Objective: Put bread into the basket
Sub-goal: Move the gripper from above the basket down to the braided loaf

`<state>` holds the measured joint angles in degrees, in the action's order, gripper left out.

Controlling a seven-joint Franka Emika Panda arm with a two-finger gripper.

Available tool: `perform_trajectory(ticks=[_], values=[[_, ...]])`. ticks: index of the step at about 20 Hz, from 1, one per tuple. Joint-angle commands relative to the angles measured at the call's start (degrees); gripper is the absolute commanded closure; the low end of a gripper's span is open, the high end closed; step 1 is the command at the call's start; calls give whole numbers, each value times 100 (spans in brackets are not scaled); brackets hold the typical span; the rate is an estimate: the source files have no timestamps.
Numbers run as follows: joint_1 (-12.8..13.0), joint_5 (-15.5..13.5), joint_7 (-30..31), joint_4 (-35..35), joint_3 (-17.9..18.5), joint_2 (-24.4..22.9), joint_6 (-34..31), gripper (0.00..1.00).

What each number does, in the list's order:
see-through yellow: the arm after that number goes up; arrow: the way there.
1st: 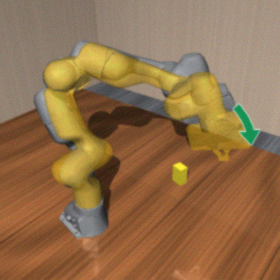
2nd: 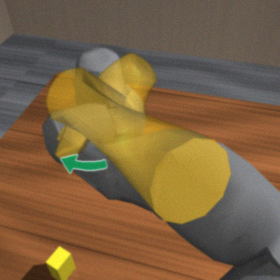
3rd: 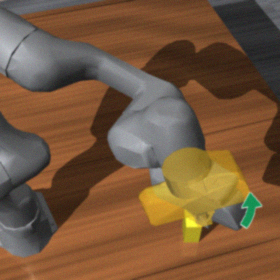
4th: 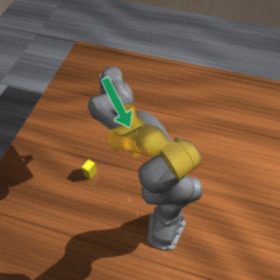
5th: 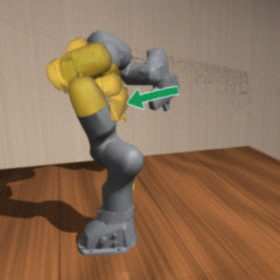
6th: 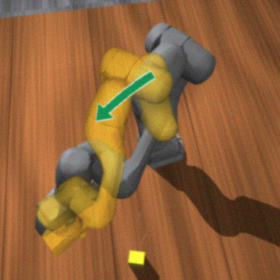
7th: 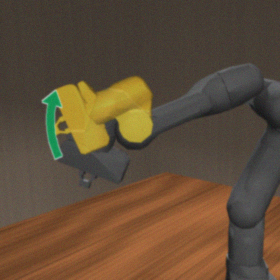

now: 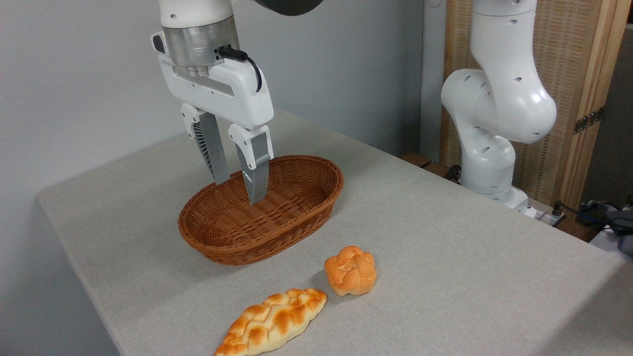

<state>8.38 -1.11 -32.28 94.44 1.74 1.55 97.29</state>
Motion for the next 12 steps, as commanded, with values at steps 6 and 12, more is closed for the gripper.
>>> perform_trajectory(ticks=[6,12], values=[[6,6,-112,-101,2,82,-193,0],[-3,6,-94,-84,2,65,-175,0]])
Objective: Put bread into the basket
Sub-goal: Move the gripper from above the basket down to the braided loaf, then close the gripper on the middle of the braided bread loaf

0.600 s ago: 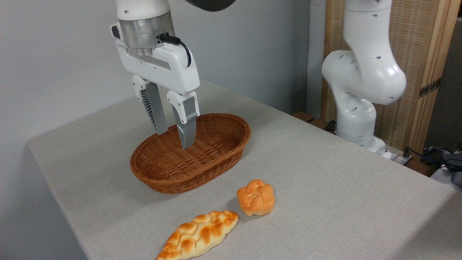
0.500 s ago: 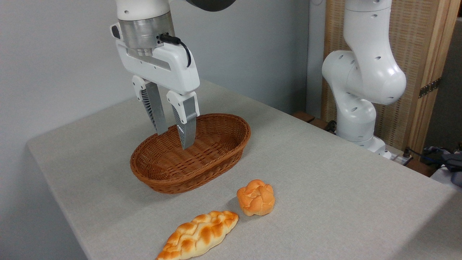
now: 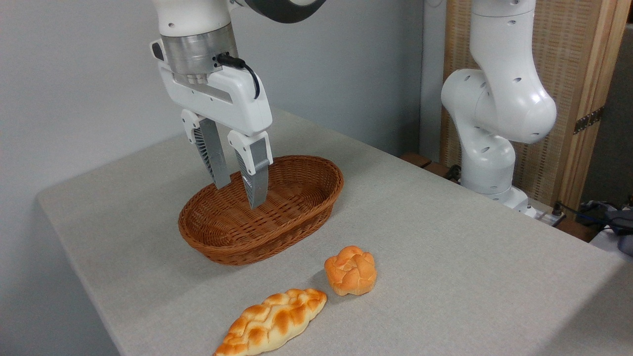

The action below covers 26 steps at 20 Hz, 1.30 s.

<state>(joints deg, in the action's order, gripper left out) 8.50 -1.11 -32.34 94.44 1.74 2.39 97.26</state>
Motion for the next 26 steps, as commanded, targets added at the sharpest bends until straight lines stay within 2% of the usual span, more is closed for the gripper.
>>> perform_trajectory(ticks=[1,3,6,8,10,12,14,17,21,26], values=[[-15,6,-97,-58,2,-28,-120,0],[-15,6,-106,82,10,-81,46,0],[-24,14,-176,469,37,-117,792,0],[-24,58,-324,618,203,-99,1065,0],[-24,120,-1016,742,396,-73,1207,0],[-24,269,-1964,839,686,-29,1269,0],[-24,278,-2512,856,906,137,1313,0],[-32,278,-2532,909,1004,445,1637,0],[-41,278,-2479,1277,1021,525,2200,0],[-41,252,-2470,1436,1021,578,2227,0]])
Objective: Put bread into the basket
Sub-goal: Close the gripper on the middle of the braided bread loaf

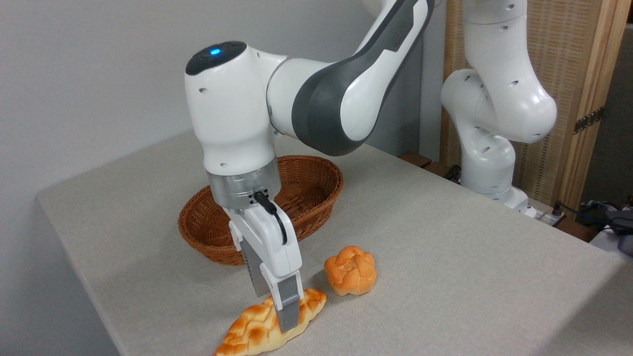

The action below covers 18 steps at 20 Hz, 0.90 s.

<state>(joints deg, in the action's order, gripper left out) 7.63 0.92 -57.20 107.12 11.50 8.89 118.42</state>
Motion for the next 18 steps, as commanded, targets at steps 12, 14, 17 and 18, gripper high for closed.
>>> perform_trajectory(ticks=[12,14,17,18], values=[[45,4,-141,283,45,140,260,48],[45,4,-230,283,45,140,252,48],[54,-4,-230,283,45,140,252,48],[46,-4,-230,283,45,140,252,49]])
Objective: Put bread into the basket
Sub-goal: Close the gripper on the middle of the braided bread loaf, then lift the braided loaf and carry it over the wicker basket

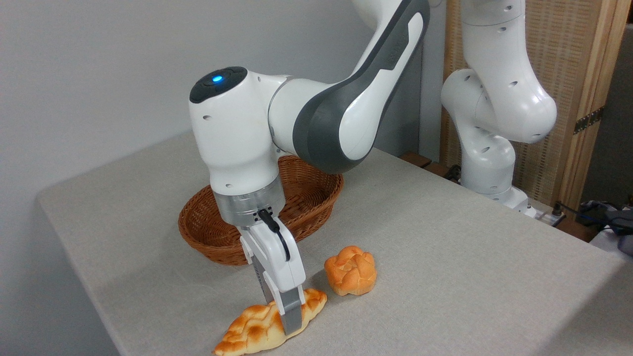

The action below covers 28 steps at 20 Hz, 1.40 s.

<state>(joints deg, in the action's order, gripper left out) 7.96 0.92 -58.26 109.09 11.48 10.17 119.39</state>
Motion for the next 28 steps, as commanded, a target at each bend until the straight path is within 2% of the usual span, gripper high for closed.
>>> perform_trajectory(ticks=[1,3,7,12,17,24,28], values=[[21,-4,-124,86,47,12,154,50],[22,-4,-124,86,47,12,154,58],[30,-13,-124,77,47,12,154,62],[57,-39,-107,68,29,21,137,73],[65,-469,-72,-98,3,-198,41,75],[83,-1198,218,-1073,-58,-392,-1416,75],[241,-1226,1051,-1083,-593,-682,-2182,75]])
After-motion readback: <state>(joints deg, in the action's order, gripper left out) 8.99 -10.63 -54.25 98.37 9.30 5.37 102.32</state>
